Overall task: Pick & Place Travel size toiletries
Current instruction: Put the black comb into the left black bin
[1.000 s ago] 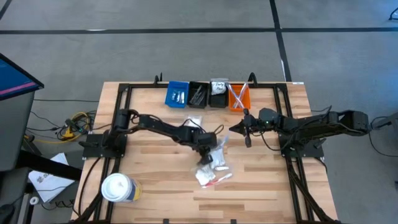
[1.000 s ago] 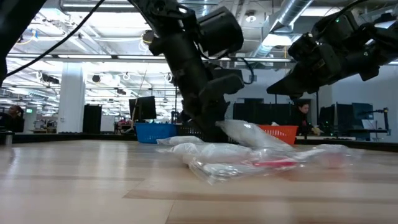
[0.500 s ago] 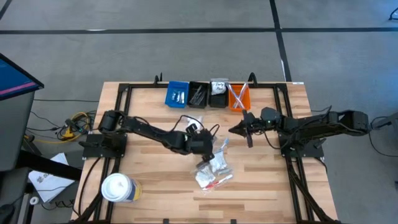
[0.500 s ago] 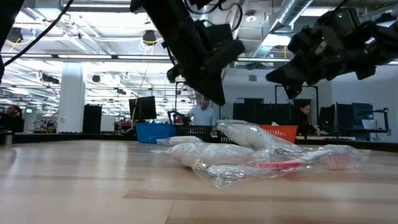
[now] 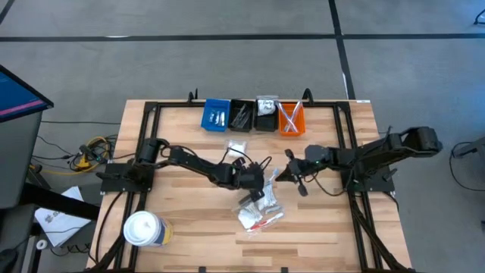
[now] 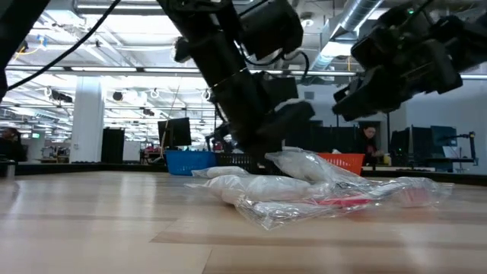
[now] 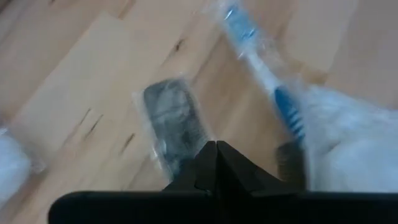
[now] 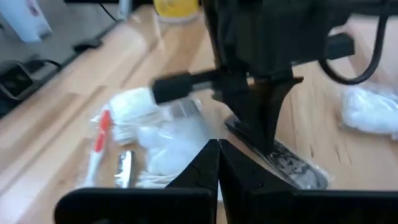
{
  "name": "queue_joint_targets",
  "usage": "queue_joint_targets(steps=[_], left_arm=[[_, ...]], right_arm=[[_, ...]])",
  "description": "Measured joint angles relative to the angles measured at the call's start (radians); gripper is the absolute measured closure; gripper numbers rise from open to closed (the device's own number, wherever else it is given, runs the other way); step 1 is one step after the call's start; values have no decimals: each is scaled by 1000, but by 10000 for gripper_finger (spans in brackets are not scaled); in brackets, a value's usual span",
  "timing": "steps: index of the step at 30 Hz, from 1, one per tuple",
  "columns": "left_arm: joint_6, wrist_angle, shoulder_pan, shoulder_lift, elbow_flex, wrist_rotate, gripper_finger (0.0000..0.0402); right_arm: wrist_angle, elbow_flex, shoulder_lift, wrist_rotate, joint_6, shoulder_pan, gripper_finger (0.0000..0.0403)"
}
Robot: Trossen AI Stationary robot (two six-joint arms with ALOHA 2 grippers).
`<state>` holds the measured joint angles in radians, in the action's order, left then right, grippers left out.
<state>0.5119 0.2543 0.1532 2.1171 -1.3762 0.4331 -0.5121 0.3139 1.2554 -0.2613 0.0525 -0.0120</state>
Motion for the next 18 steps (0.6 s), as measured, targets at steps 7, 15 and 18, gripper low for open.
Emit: queue_joint_targets(steps=[7,15,18], left_arm=[[-111,-174,31,3,-3,-172,401],[-39,-69,62,-39,-3,-71,401],[17,-8,61,-30,-2,-70,401]], right_arm=[[14,69,142,28,35,-18,403],[43,170,298,29,151,-80,403],[125,209,333,28,182,-88,403]])
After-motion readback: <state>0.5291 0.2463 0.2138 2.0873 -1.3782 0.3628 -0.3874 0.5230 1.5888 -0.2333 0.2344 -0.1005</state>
